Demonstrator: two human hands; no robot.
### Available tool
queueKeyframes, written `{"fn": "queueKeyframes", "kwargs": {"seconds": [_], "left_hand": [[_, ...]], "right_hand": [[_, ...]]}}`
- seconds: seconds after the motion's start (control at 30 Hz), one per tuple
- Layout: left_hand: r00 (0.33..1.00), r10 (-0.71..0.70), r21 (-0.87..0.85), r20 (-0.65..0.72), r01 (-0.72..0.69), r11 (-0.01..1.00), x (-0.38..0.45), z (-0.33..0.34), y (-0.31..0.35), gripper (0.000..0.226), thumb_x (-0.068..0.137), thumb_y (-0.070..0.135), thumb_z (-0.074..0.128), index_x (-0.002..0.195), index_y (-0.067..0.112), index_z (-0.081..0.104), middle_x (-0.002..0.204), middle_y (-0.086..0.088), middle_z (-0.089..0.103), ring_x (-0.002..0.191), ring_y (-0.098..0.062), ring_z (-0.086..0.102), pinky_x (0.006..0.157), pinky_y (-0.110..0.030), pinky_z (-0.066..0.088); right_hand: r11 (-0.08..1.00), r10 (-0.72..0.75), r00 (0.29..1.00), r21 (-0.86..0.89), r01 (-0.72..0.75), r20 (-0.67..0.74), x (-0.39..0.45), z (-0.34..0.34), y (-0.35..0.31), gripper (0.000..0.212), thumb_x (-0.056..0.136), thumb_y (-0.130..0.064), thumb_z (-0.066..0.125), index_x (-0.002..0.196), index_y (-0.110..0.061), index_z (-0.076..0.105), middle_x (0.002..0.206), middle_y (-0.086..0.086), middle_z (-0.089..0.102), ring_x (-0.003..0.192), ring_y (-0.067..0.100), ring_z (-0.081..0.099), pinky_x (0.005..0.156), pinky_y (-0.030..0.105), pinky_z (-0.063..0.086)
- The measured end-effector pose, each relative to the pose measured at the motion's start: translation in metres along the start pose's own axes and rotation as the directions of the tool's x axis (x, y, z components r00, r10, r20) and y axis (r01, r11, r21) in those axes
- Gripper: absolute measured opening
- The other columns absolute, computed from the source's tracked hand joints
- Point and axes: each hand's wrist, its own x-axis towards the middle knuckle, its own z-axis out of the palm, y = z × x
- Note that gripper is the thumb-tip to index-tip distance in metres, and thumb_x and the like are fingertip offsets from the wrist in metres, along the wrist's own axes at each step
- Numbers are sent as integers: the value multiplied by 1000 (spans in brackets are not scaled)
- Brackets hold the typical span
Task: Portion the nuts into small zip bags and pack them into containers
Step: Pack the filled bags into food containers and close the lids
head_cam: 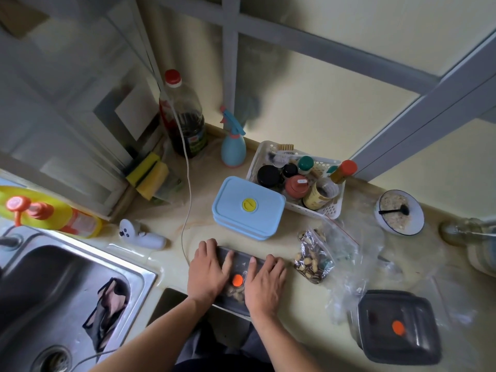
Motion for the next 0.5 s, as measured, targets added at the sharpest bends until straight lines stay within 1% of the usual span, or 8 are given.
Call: {"fn": "queueKeyframes", "kwargs": {"seconds": [0.07,0.13,0.23,0.3,0.4,0.5], "left_hand": [[999,36,103,-18,-34,994,0,3,1,40,91,59,48,100,20,44,94,0,44,86,-27,52,69,-40,48],[999,39,188,-23,-34,982,0,4,3,43,90,61,41,98,19,44,92,-2,43,84,-29,53,68,-40,48],[998,52,311,-32,-39,949,0,7,7,42,91,56,38,98,16,48,92,-6,48,83,-31,53,66,-43,48],[997,68,377,-27,-53,925,1,10,10,39,91,52,39,97,14,50,91,-7,49,81,-31,52,64,-43,45],[995,102,430,-12,-87,899,1,12,9,32,91,45,39,93,15,50,90,-7,49,80,-31,50,62,-42,42],[993,118,444,-14,-100,891,2,14,10,30,90,42,39,91,15,51,90,-8,49,79,-32,49,61,-42,42]], "right_hand": [[999,10,1000,-37,-9,29,-1,1,-1,52,99,-51,37,114,-8,62,117,18,57,98,35,55,82,44,47],[998,3,998,-65,0,57,-1,1,-1,53,100,-51,36,115,-9,64,121,20,57,97,35,55,79,45,48],[994,-9,996,-104,18,85,-1,0,-2,50,100,-50,37,115,-11,64,124,19,57,95,34,55,73,44,49],[991,-24,995,-125,35,94,0,1,-2,48,100,-49,39,117,-12,65,128,19,56,97,35,55,72,44,48],[988,-41,993,-144,57,111,0,4,-1,47,101,-48,42,120,-11,65,129,20,56,98,35,55,74,44,47],[988,-41,993,-143,57,113,1,6,-1,46,100,-46,43,119,-11,66,129,21,58,98,35,54,75,45,47]]}}
